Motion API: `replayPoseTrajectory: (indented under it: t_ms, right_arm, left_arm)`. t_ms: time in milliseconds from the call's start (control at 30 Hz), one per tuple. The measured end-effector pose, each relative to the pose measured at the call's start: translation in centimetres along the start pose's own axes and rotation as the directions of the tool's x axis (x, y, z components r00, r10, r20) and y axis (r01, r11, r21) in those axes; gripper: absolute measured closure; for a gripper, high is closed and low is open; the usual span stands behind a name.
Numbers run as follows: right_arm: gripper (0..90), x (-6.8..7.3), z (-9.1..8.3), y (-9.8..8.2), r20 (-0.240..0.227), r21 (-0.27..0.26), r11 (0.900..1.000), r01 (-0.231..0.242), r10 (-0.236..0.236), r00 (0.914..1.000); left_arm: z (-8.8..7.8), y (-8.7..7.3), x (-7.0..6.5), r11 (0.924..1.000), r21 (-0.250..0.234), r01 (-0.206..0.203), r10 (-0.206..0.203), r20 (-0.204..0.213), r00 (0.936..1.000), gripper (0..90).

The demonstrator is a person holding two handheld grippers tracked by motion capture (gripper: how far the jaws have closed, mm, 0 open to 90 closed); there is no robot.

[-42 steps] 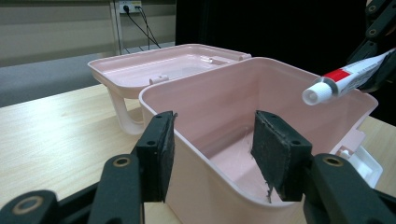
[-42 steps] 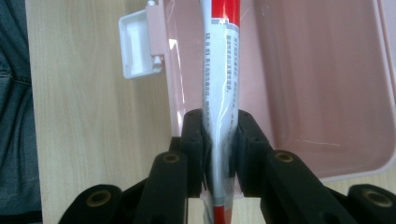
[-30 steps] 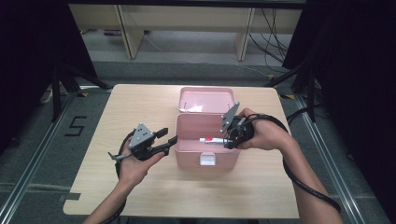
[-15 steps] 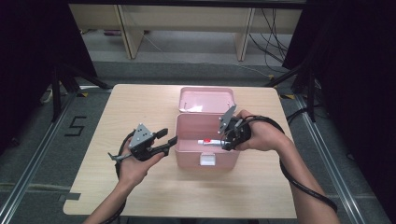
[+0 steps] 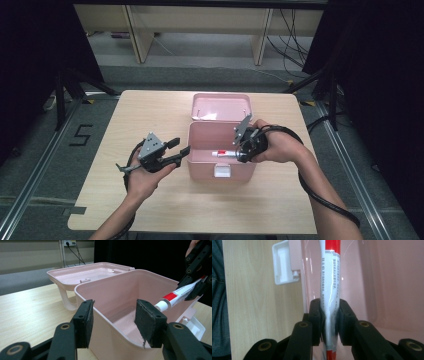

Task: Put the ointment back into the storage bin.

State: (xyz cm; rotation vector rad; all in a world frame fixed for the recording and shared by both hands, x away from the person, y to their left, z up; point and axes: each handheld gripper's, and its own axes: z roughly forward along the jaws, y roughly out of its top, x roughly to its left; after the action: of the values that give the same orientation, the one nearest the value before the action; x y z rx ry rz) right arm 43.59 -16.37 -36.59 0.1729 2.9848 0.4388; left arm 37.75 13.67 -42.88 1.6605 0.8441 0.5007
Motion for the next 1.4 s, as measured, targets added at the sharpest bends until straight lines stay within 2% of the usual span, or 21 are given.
replayPoseTrajectory:
  t_ms: [67,100,200,300,433,467,500,567,700,767,833,933,967,1000,1067,1200,1267,1400]
  right_arm:
    - [76.9,0.2,-0.1,-0.1,0.008,0.017,0.999,-0.033,0.033,0.9994]
    - [76.9,0.0,0.0,-0.1,0.004,0.011,1.0,-0.014,0.014,0.9999]
    - [76.9,-0.1,0.2,0.0,0.003,0.001,1.0,0.004,-0.004,1.0]
    - [76.9,0.0,0.2,0.0,0.005,0.01,1.0,-0.018,0.018,0.9998]
    - [76.9,-0.1,0.3,0.0,0.011,0.01,1.0,-0.004,0.004,0.9999]
    - [76.9,-0.1,0.4,0.0,0.0,0.007,1.0,-0.006,0.006,1.0]
    - [76.9,0.0,0.3,0.0,0.006,0.015,0.999,-0.033,0.033,0.9994]
    - [76.9,0.0,0.3,0.0,0.004,0.02,0.999,-0.042,0.042,0.9991]
    - [76.9,-0.1,0.4,0.0,0.006,0.017,0.999,-0.039,0.039,0.9992]
    - [76.9,-0.3,0.5,-0.1,0.004,0.01,1.0,-0.018,0.018,0.9998]
    - [76.9,-0.2,0.5,-0.1,0.005,0.017,0.999,-0.043,0.043,0.9991]
    - [76.9,-0.5,0.7,-0.2,0.002,0.007,1.0,-0.016,0.016,0.9999]
    - [76.9,-0.3,0.6,-0.2,0.004,0.024,0.998,-0.053,0.053,0.9986]
    - [76.9,-0.5,0.6,-0.2,0.005,0.02,0.999,-0.029,0.028,0.9996]
    - [76.9,-0.3,0.7,-0.3,0.004,0.031,0.998,-0.058,0.058,0.9983]
    - [76.9,-0.4,0.8,-0.3,0.003,0.03,0.998,-0.057,0.057,0.9984]
    - [76.9,-0.6,0.9,-0.3,0.0,0.024,0.999,-0.024,0.024,0.9997]
    - [76.9,-0.6,1.0,-0.3,-0.004,0.03,0.999,-0.037,0.037,0.9993]
  left_arm:
    - [0.0,0.0,0.0,1.0,0.001,-0.001,0.001,0.001,1.0,48.4]
    - [0.0,0.0,0.0,1.0,0.0,0.0,0.0,0.001,1.0,48.4]
    - [0.0,0.0,0.0,1.0,-0.002,0.0,0.0,0.0,1.0,48.5]
    - [0.0,0.0,0.0,1.0,-0.002,-0.002,0.002,0.0,1.0,48.4]
    - [0.0,0.0,0.0,1.0,0.001,-0.001,0.001,-0.001,1.0,48.4]
    - [0.0,0.0,0.0,1.0,0.0,-0.001,0.001,-0.001,1.0,48.4]
    - [0.0,0.0,0.0,1.0,0.0,-0.001,0.001,0.0,1.0,48.4]
    - [0.0,0.1,0.0,1.0,-0.001,-0.001,0.001,0.0,1.0,48.4]
    - [0.0,0.1,0.0,1.0,-0.001,-0.003,0.003,0.001,1.0,48.5]
    - [0.0,0.1,0.0,1.0,-0.001,-0.004,0.004,0.002,1.0,48.4]
    - [0.0,0.1,0.0,1.0,-0.001,-0.005,0.005,0.002,1.0,48.4]
    - [0.0,0.1,0.0,1.0,0.0,-0.004,0.004,0.001,1.0,48.5]
    - [0.0,0.1,0.0,1.0,0.0,-0.003,0.003,0.001,1.0,48.4]
    - [0.0,0.1,0.0,1.0,0.0,-0.003,0.003,0.001,1.0,48.4]
    - [0.0,0.1,0.0,1.0,0.0,-0.003,0.003,0.001,1.0,48.4]
    - [0.1,0.1,0.0,1.0,0.0,-0.005,0.005,0.002,1.0,48.4]
    - [0.0,0.1,0.0,1.0,-0.001,-0.005,0.005,0.002,1.0,48.4]
    - [0.0,0.1,0.0,1.0,0.0,-0.004,0.004,0.0,1.0,48.4]
